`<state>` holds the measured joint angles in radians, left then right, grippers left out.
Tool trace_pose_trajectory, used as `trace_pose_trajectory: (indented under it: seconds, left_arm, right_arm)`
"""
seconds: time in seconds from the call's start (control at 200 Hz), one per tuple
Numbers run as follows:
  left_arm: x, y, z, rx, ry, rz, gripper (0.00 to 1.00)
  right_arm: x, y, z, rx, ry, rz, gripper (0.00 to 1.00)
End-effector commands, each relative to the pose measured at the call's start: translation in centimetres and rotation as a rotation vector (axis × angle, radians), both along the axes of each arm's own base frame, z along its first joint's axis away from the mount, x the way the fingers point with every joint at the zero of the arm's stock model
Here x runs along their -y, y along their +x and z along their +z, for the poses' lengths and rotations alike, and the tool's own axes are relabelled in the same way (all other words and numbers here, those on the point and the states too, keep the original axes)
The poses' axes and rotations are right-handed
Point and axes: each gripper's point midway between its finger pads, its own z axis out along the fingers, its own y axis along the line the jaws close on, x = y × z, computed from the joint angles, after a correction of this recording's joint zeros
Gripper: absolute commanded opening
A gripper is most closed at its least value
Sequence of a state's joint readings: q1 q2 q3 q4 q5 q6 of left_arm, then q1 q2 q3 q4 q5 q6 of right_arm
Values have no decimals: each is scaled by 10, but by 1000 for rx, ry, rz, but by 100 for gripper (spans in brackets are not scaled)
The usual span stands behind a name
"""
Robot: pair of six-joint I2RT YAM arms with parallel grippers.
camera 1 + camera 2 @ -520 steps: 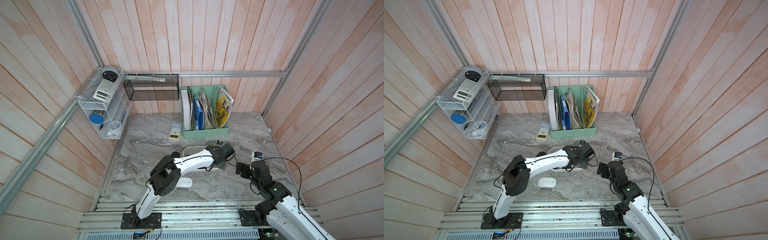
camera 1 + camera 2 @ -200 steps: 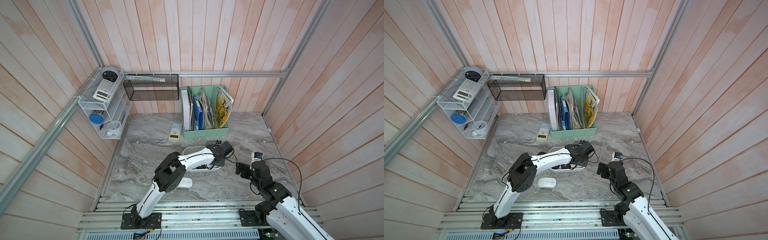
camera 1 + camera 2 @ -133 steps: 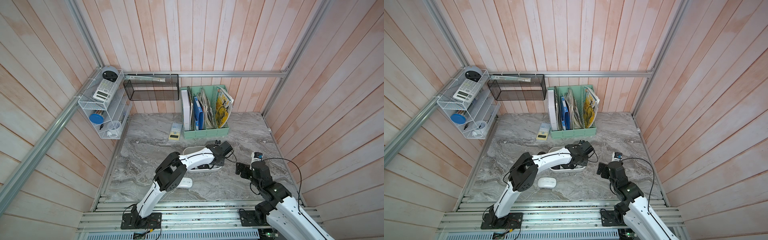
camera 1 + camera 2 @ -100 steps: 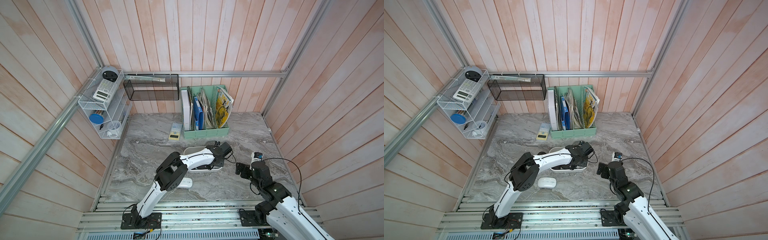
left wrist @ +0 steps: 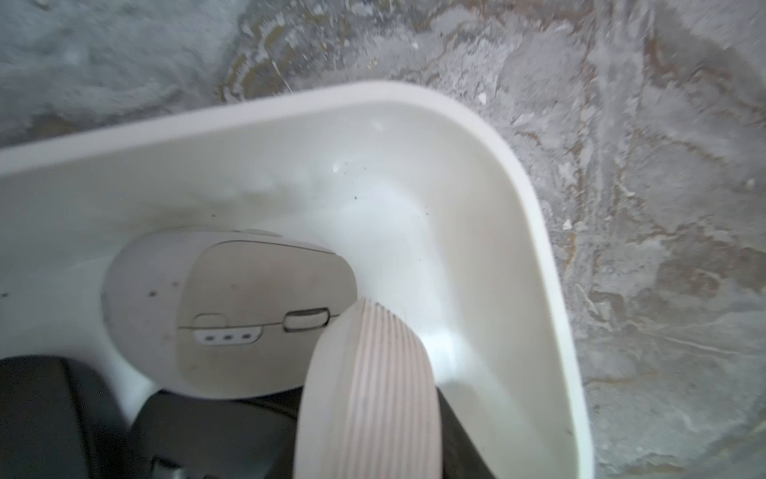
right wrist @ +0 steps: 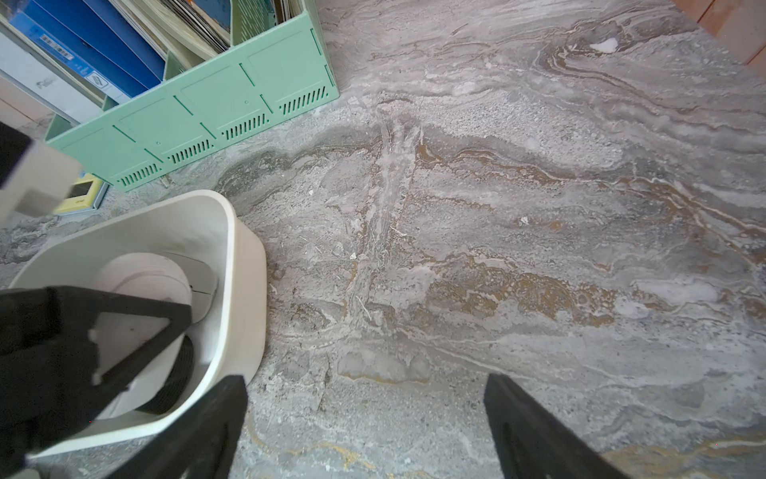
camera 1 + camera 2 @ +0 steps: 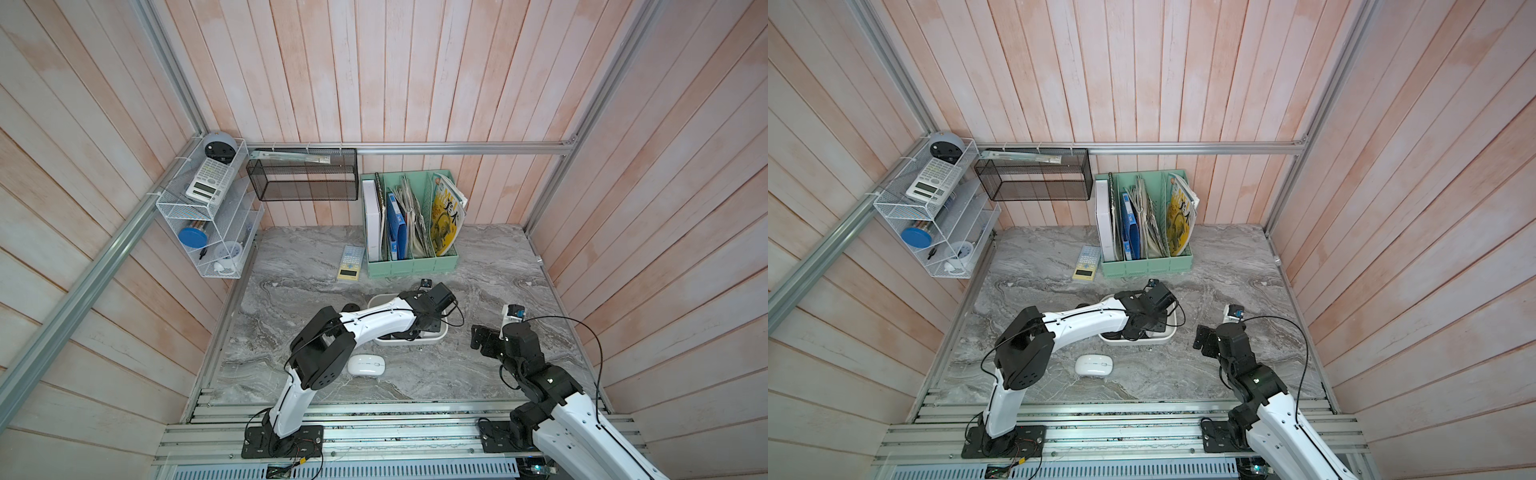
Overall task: Take out the mouse from the storage box
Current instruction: Pick up the mouse from the storage box, then place the mouse at the center of the board.
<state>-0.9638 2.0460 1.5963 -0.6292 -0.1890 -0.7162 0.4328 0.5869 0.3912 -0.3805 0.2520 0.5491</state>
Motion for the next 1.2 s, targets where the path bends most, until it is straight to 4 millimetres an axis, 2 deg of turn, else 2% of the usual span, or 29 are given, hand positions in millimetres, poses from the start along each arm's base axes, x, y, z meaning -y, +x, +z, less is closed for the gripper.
trace_pose_trajectory:
  seconds: [0.0, 0.185, 0.35, 0.425, 0.435, 0.47, 0.78, 0.98, 1.195]
  left_arm:
    - [-3, 7, 36, 78, -100, 40, 33]
    - [-15, -8, 50, 86, -205, 63, 33]
    - [-27, -30, 47, 64, -292, 87, 32]
    - [-38, -39, 41, 66, -308, 113, 32]
    - [-33, -48, 41, 65, -309, 95, 32]
    - [-34, -57, 38, 62, -320, 97, 32]
    - [-41, -102, 8, 42, -438, 164, 32]
    - [-48, -112, -19, 12, -444, 210, 30]
    - [-52, -117, -36, -7, -444, 225, 30]
  right_arm:
    - [-1, 0, -2, 3, 5, 7, 96]
    - [-2, 1, -2, 5, 5, 12, 96]
    - [-2, 1, -2, 6, 5, 13, 96]
    - [-2, 1, -2, 7, 7, 15, 96]
    - [-2, 1, -2, 7, 7, 14, 96]
    - [-2, 1, -2, 6, 7, 15, 96]
    - [-3, 1, -3, 4, 5, 17, 96]
    - [-2, 0, -3, 3, 5, 17, 96]
    - [-3, 0, -3, 3, 4, 20, 96]
